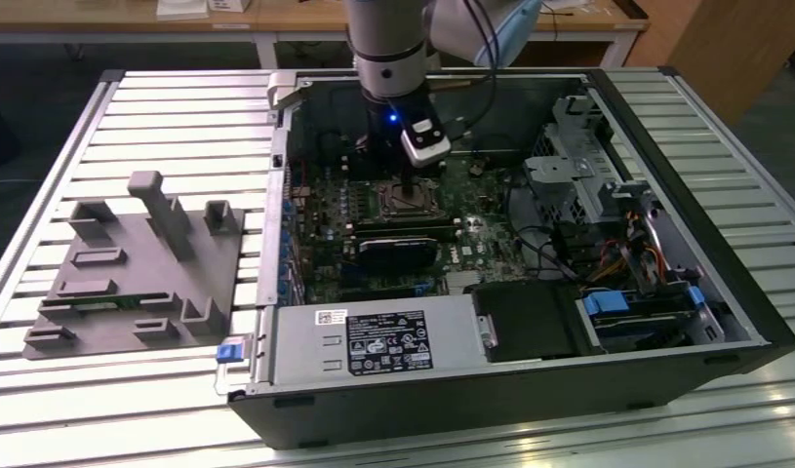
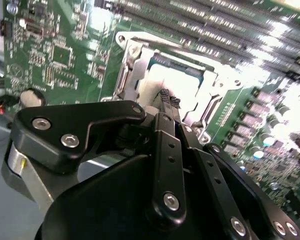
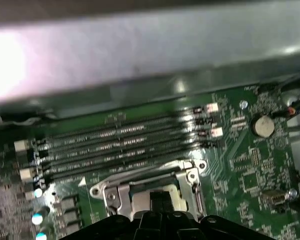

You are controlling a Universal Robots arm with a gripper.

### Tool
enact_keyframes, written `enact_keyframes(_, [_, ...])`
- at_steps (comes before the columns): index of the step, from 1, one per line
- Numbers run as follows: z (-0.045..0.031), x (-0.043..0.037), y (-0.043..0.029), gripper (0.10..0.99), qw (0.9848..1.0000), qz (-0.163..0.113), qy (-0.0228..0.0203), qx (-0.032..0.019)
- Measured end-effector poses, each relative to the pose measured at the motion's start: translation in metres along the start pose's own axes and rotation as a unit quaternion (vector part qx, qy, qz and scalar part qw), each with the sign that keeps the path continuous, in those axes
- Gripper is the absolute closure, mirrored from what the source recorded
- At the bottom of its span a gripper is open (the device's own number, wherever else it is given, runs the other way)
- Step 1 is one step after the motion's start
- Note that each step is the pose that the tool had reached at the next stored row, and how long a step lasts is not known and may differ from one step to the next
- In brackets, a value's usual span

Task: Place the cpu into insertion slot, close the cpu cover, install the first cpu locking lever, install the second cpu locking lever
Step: 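Install the first cpu locking lever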

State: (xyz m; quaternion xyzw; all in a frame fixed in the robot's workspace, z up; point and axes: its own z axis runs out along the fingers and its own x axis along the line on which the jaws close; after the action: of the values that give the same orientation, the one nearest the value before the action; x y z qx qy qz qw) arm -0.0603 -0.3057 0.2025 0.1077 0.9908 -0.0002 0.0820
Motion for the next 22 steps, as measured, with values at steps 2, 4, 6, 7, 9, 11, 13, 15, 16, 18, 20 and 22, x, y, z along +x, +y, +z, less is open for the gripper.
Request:
enact_keyframes(2, [0.0003, -0.0006, 0.0001, 0.98, 1.0, -0.001, 0.0033, 0.0062])
enact_keyframes(4, [0.0002, -0.0005, 0.0001, 0.98, 1.0, -0.001, 0.004, 0.0065])
enact_keyframes(6, [0.0002, -0.0005, 0.0001, 0.98, 1.0, -0.001, 0.0042, 0.0065])
enact_keyframes(7, [0.0002, -0.0005, 0.0001, 0.98, 1.0, -0.001, 0.0043, 0.0065])
enact_keyframes(9, [-0.0006, -0.0007, 0.0001, 0.98, 1.0, -0.001, 0.0044, 0.0067])
enact_keyframes(11, [-0.0044, -0.0013, 0.0002, 0.98, 1.0, -0.001, 0.0043, 0.0066])
enact_keyframes(13, [-0.014, -0.0029, 0.0004, 0.98, 1.0, -0.001, 0.0042, 0.0065])
enact_keyframes(15, [-0.0198, -0.0039, 0.0005, 0.98, 1.0, -0.001, 0.0043, 0.0065])
enact_keyframes(16, [-0.0223, -0.0043, 0.0005, 0.98, 1.0, -0.001, 0.0043, 0.0066])
enact_keyframes(18, [-0.0254, -0.0048, 0.0005, 0.98, 1.0, -0.001, 0.0043, 0.0065])
enact_keyframes(20, [-0.0257, -0.0049, 0.0006, 0.98, 1.0, -0.001, 0.0042, 0.0065])
enact_keyframes(22, [-0.0257, -0.0048, 0.0006, 0.98, 1.0, -0.001, 0.0042, 0.0064])
